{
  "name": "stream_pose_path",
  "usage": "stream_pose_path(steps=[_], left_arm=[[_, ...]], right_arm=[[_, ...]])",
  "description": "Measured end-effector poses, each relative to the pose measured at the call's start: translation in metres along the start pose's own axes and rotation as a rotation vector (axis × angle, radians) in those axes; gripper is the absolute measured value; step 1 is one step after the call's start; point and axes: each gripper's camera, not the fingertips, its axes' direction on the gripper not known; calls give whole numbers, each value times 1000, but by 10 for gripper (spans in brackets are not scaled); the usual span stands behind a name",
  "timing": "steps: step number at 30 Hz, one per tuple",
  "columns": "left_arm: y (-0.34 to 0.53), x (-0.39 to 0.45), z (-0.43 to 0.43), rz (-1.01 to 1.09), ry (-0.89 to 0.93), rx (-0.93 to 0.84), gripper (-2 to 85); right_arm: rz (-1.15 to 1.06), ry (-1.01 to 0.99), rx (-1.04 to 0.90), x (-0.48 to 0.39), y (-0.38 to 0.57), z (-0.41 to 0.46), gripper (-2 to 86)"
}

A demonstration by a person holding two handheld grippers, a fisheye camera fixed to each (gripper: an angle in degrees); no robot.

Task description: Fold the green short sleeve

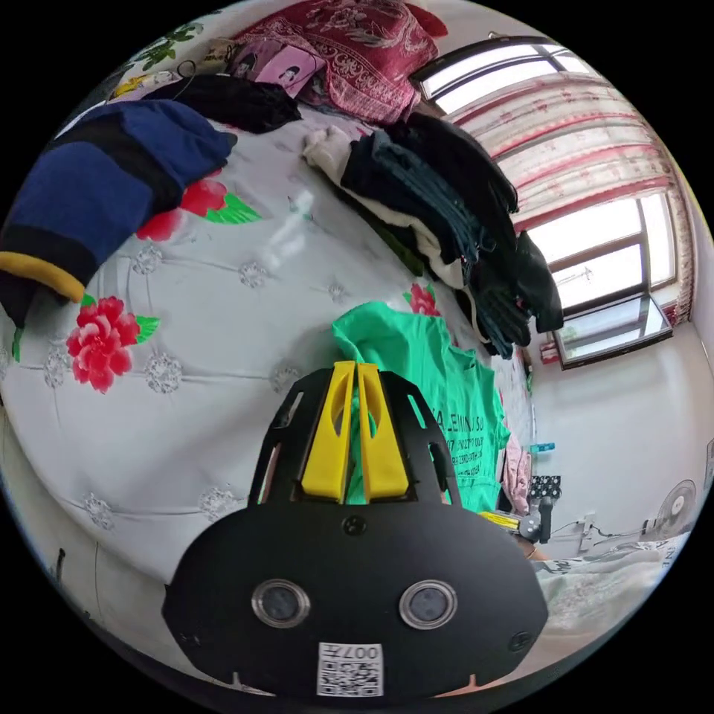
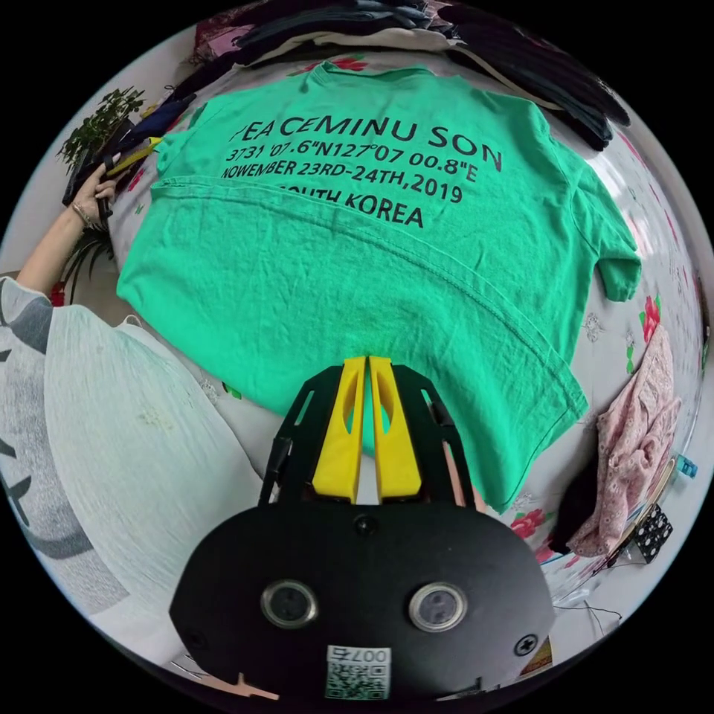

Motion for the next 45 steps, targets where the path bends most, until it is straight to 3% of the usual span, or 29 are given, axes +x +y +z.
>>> stream_pose_path(steps=[3, 9, 14, 16, 20, 25, 33, 37, 42, 45], left_arm=[[-21, -9, -40, -2, 6, 128, -10], [-47, 26, -35, 73, 86, 59, -8], [-24, 132, 1, 346, 199, 1, 8], [11, 179, 32, 482, 248, -69, 60], [65, 194, 59, 548, 142, -105, 91], [83, 128, 53, 375, -74, -63, 88], [25, 70, 111, 204, 13, -175, 123], [20, 74, 162, 218, -66, -303, 47], [47, 106, 132, 328, -55, -120, -5], [79, 139, 108, 476, -88, -19, -7]], right_arm=[[17, -34, -2, 10, 0, 2, -2], [0, -47, -4, 22, 4, 5, -1], [18, -45, 23, 29, 13, 8, 0], [25, -50, 35, 33, 17, 9, 1], [117, -120, 57, 51, 29, 9, 12], [127, -212, 215, 65, 28, -26, 32], [-167, -332, 328, 43, -120, -64, 39], [-269, -266, 272, 15, -193, -53, 29], [-295, -230, 123, -10, -250, -23, 11], [-348, -214, 202, -11, -241, -39, 3]])
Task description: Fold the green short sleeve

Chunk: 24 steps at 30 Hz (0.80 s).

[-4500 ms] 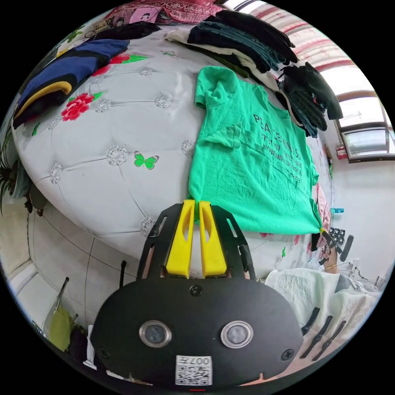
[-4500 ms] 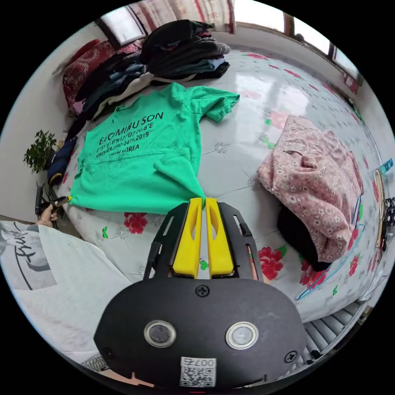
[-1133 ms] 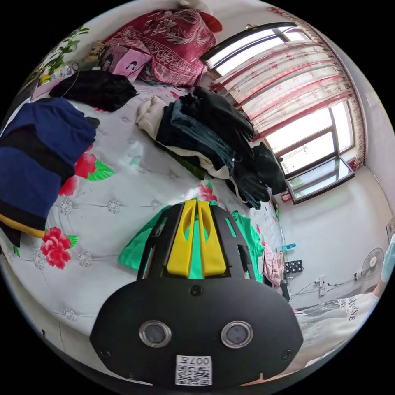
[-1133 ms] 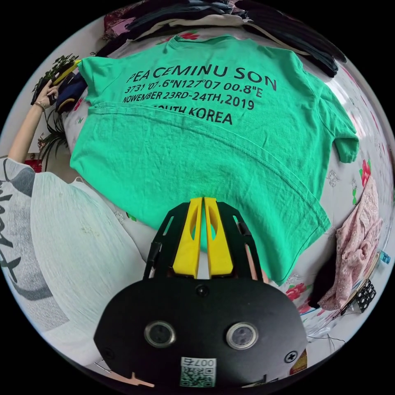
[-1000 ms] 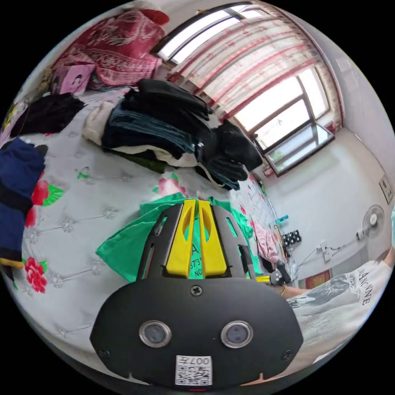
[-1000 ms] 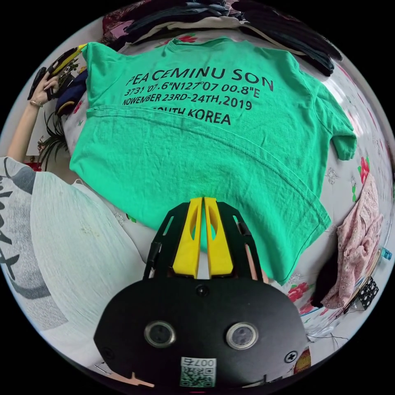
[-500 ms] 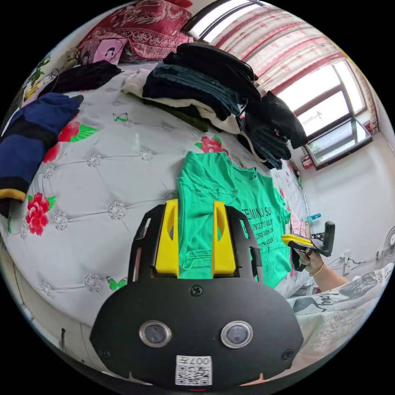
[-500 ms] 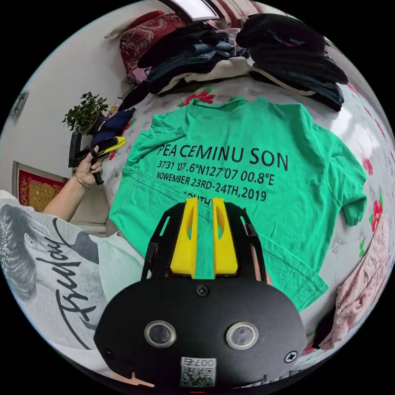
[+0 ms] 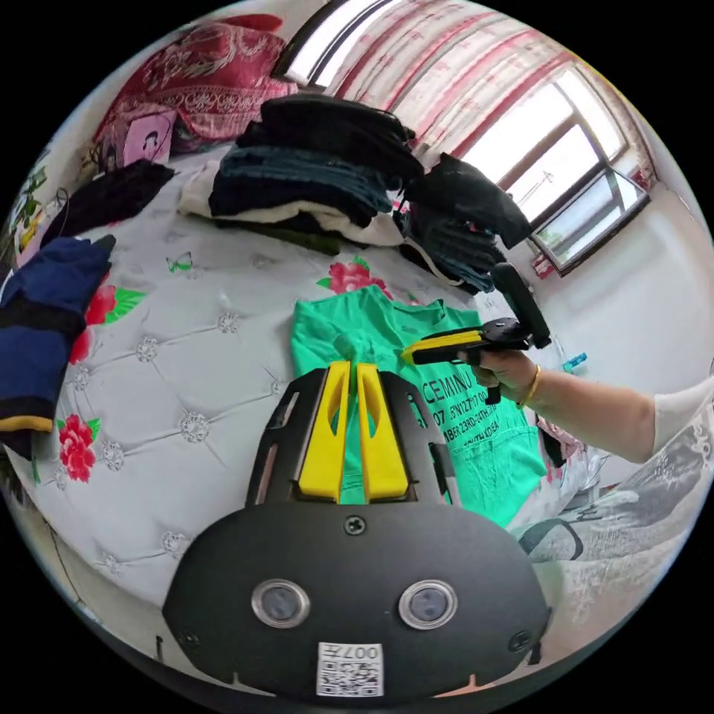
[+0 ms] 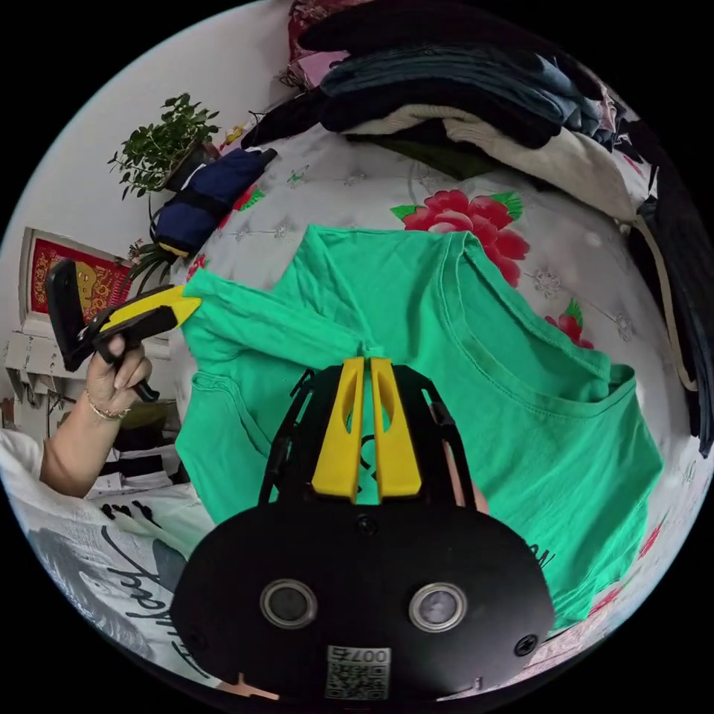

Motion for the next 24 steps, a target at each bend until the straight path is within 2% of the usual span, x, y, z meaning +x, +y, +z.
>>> stream_pose_path(steps=[3, 5, 7, 10, 12, 16, 19, 21, 24], left_arm=[[18, 38, 1, 134, -21, 2, -6], [28, 55, 19, 203, 36, -53, -1], [42, 72, 60, 246, 128, -179, 18], [61, 79, 117, 227, 135, -376, 47], [66, 84, 131, 236, 128, -414, 50], [63, 93, 136, 276, 138, -407, 46], [61, 93, 143, 260, 145, -422, 33], [62, 93, 148, 238, 155, -434, 18], [64, 92, 155, 194, 148, -450, -1]], right_arm=[[-69, 27, 132, -5, 21, -33, 0], [-86, 67, 170, -3, 40, -45, 0], [-51, 82, 149, 9, 59, -45, 1], [107, 76, 85, 38, 96, -39, 2], [222, 49, 132, 55, 133, -54, 4], [440, 23, 273, 84, 202, -92, 14], [662, 79, 386, 112, 272, -123, 28], [900, 125, 476, 139, 331, -144, 36], [1101, 70, 612, 167, 386, -163, 42]])
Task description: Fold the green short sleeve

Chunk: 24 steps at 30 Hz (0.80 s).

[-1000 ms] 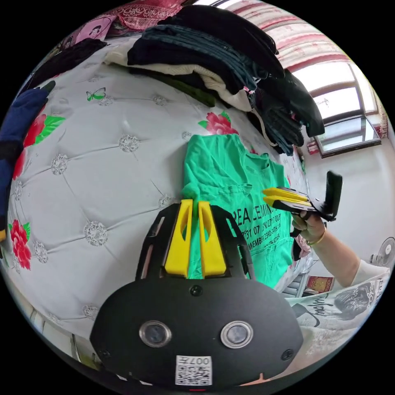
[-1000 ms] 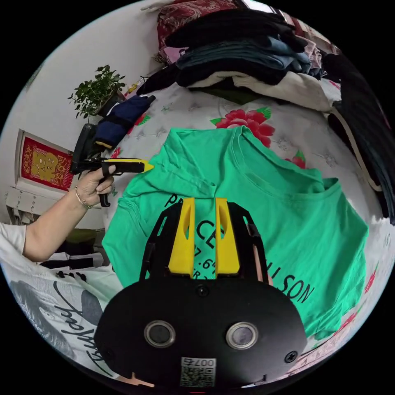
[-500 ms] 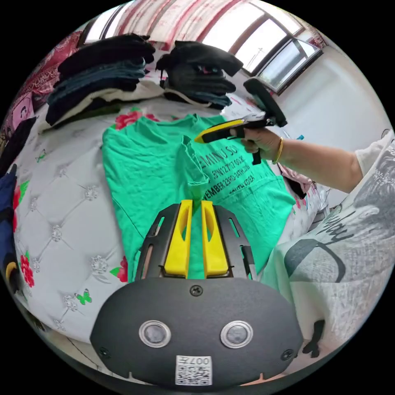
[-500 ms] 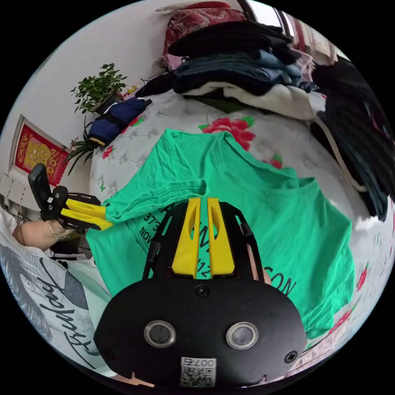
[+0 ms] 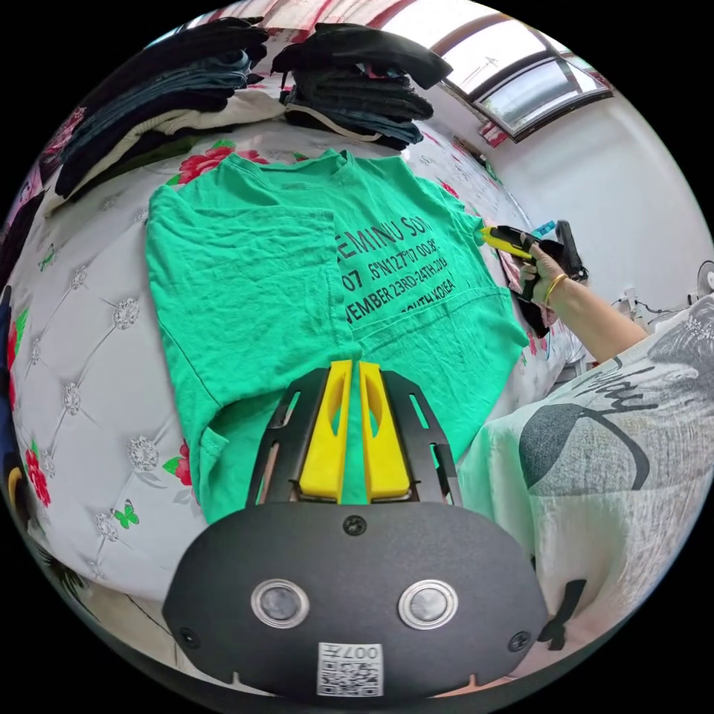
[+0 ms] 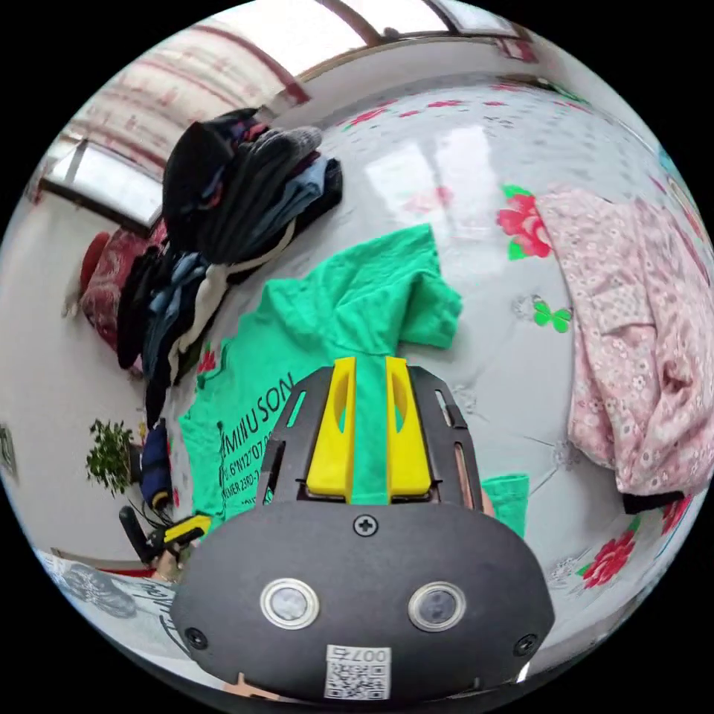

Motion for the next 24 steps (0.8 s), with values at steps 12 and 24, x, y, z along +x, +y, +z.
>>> stream_pose_path(steps=[12, 24], left_arm=[[1, -9, 16, -152, -39, 6, -10], [-20, -13, 49, -163, 8, 16, -9]], right_arm=[[258, -280, 130, 10, -46, 10, 4], [-1413, 227, -402, -231, 141, 65, -2]])
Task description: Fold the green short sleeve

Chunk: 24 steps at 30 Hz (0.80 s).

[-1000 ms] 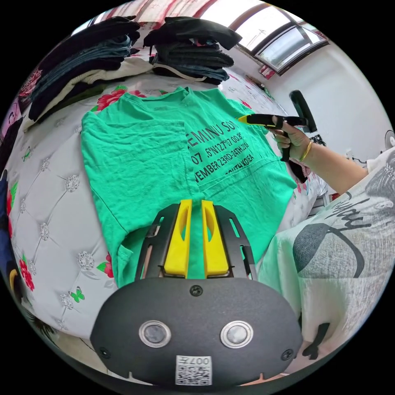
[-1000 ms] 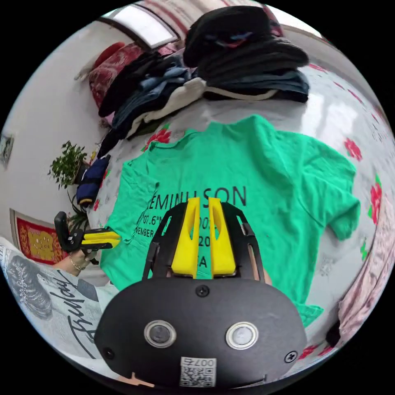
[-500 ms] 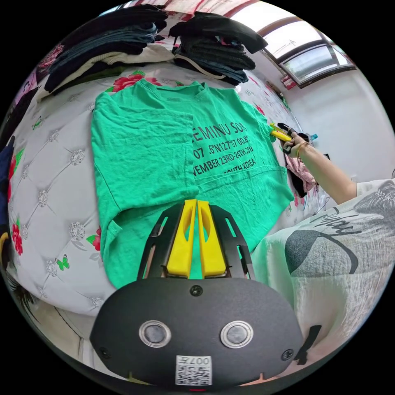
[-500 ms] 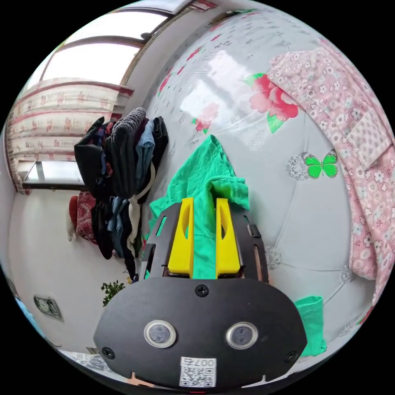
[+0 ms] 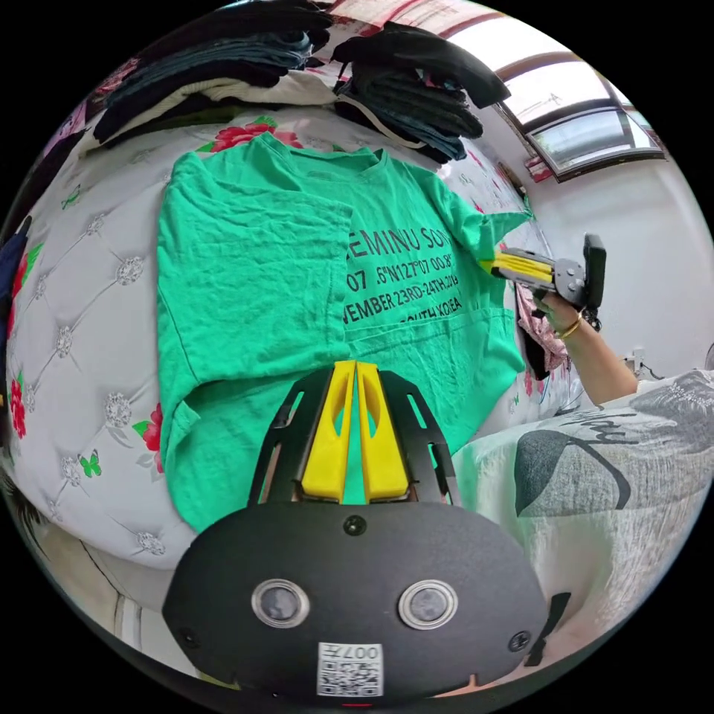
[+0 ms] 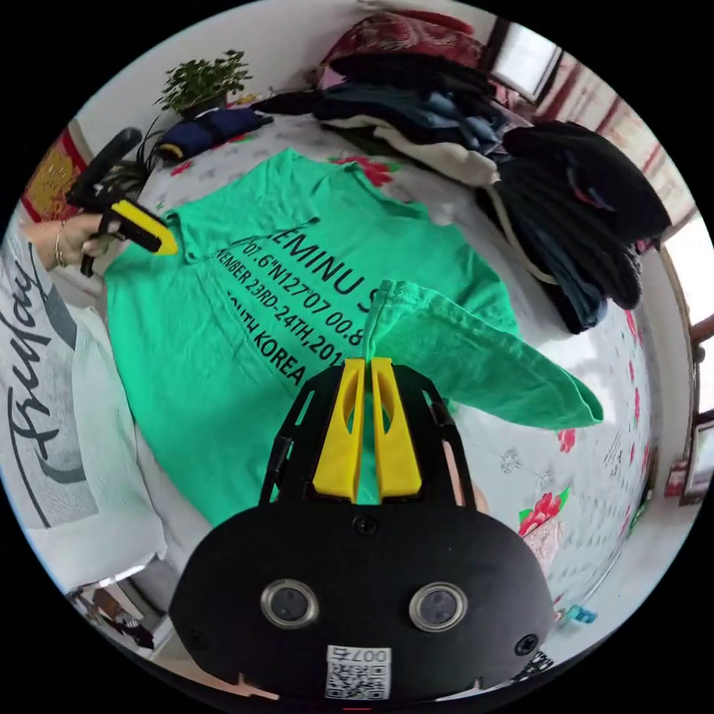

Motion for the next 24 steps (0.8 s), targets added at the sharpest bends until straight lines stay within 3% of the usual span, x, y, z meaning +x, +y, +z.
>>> stream_pose_path(steps=[2, 5, 7, 12, 13, 16, 24], left_arm=[[-14, 8, 4, 53, 16, 15, -8], [-35, 18, 9, 133, 31, 24, -4], [-67, 32, 14, 241, 53, 31, 9], [-129, 67, 26, 396, 85, 52, 39], [-134, 72, 30, 408, 93, 60, 38], [-134, 75, 44, 389, 126, 42, 35], [-108, 44, 59, 275, 95, -31, 10]], right_arm=[[-46, 34, -30, -19, -6, 11, -1], [58, 36, 5, -14, -6, 8, 2], [227, -58, 77, 5, 2, -1, 7], [914, -408, 409, 81, 76, -6, 48], [955, -429, 428, 87, 80, -5, 53], [948, -286, 430, 94, 69, -20, 75], [814, 153, 138, 102, 1, -25, 124]])
